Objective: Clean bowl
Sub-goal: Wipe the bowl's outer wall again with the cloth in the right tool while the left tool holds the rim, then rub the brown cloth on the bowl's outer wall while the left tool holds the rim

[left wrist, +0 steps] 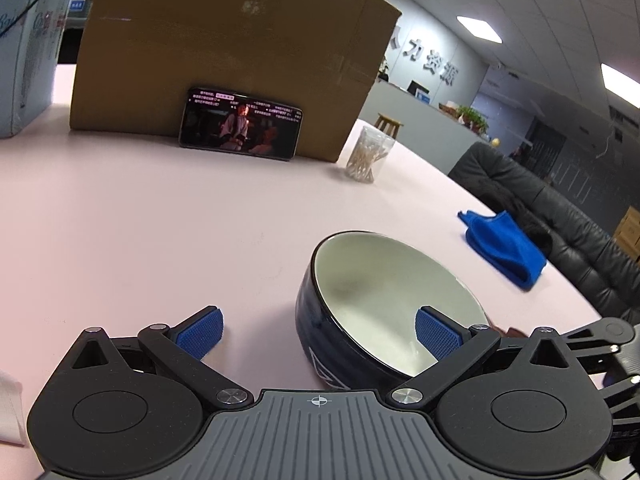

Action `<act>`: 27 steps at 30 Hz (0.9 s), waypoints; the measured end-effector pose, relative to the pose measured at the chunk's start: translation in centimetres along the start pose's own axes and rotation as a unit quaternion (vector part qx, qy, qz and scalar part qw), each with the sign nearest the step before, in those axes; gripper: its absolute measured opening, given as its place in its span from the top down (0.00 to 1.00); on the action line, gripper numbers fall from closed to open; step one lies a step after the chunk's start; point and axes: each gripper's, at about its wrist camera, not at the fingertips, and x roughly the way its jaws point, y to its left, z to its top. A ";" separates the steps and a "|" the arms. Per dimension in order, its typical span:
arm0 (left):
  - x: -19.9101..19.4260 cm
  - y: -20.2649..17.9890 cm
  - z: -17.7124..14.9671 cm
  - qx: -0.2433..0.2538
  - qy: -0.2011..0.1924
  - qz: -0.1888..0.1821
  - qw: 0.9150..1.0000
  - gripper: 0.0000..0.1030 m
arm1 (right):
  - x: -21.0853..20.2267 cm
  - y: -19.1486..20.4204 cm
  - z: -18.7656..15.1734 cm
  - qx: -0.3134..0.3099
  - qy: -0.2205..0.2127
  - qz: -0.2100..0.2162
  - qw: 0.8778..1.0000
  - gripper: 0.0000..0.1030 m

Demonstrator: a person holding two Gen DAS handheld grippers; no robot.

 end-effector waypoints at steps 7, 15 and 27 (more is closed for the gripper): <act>0.2 -0.4 -0.2 0.018 0.007 0.011 1.000 0.00 | 0.3 0.0 1.1 0.018 -0.032 0.025 0.999 0.87; 0.1 -0.4 -0.3 0.020 0.007 0.011 1.000 0.00 | 0.2 -2.3 1.6 0.041 -0.044 -0.035 0.998 0.87; 0.0 -0.4 -0.4 0.023 0.007 0.011 1.000 0.00 | 1.3 0.4 1.4 0.001 -0.033 0.040 0.999 0.86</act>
